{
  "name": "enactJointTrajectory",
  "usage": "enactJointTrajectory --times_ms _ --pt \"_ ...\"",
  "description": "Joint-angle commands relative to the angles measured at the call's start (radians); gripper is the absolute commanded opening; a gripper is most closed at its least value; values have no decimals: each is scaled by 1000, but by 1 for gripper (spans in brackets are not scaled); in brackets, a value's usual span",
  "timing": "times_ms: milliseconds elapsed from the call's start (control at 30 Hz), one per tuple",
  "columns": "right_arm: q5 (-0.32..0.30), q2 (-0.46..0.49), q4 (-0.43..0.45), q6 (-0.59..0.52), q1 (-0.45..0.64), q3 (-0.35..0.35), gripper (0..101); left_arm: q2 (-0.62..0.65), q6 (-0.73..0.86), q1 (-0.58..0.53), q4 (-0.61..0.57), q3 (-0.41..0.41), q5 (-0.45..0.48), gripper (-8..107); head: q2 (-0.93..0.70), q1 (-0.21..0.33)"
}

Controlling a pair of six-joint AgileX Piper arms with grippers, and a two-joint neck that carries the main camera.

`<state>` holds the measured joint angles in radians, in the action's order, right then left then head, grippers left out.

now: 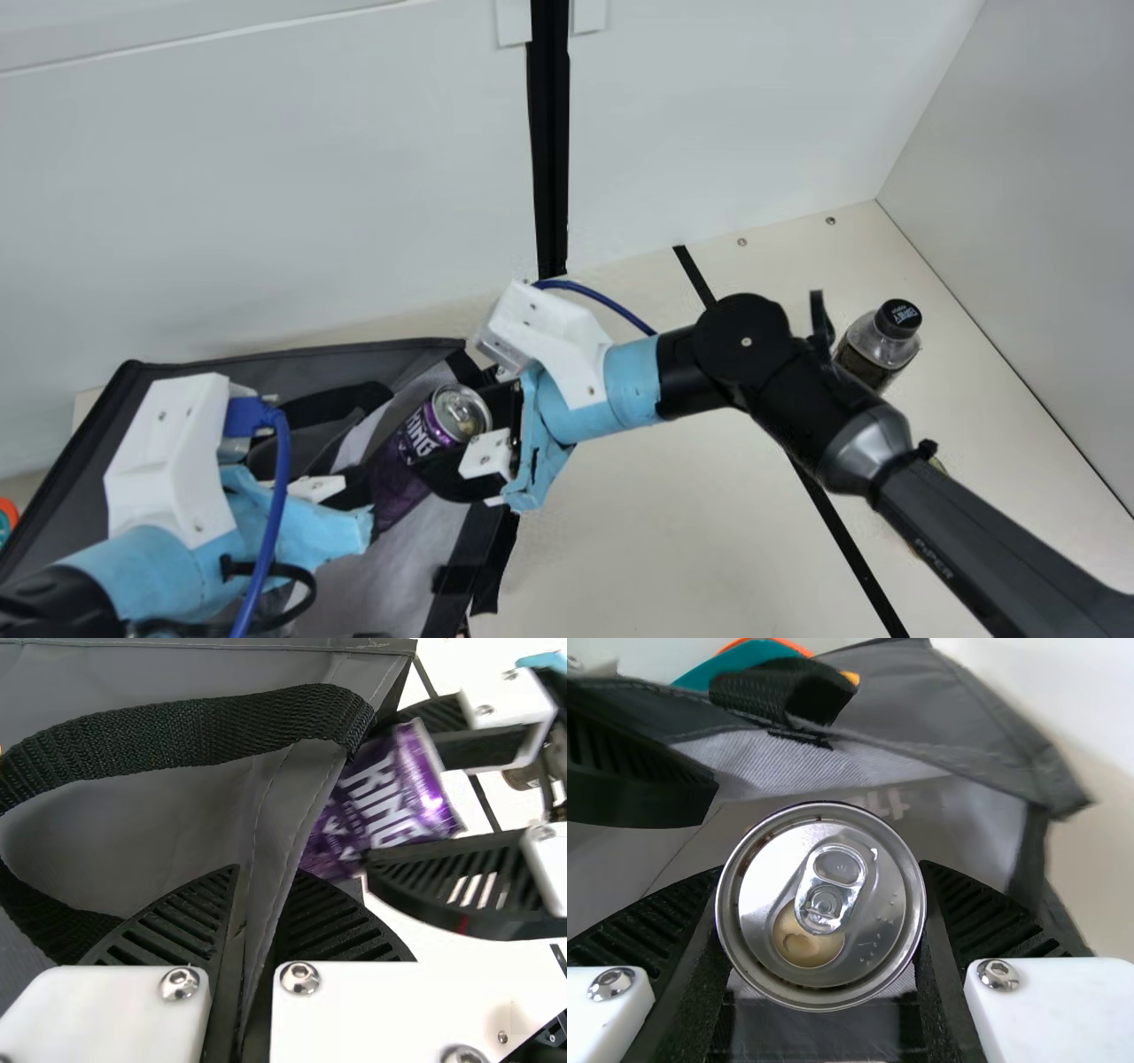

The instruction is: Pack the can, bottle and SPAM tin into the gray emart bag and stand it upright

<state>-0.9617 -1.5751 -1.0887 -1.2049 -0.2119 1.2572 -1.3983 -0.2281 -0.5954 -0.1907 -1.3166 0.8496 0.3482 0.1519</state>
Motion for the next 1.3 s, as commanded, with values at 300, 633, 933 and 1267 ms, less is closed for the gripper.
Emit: enactJointTrajectory --times_ms 300,633,933,1267 --pt "21 -52 -59 -46 -49 -3 0 0 0 0 0 0 0 -8 1 23" --pt "38 -101 -80 -61 -89 5 0 0 0 0 0 0 0 -8 1 23" --pt "51 -133 -73 -59 -124 21 0 0 0 0 0 0 0 -8 1 23" --pt "53 -142 -47 -53 -134 38 30 0 0 0 0 0 0 -8 1 23"
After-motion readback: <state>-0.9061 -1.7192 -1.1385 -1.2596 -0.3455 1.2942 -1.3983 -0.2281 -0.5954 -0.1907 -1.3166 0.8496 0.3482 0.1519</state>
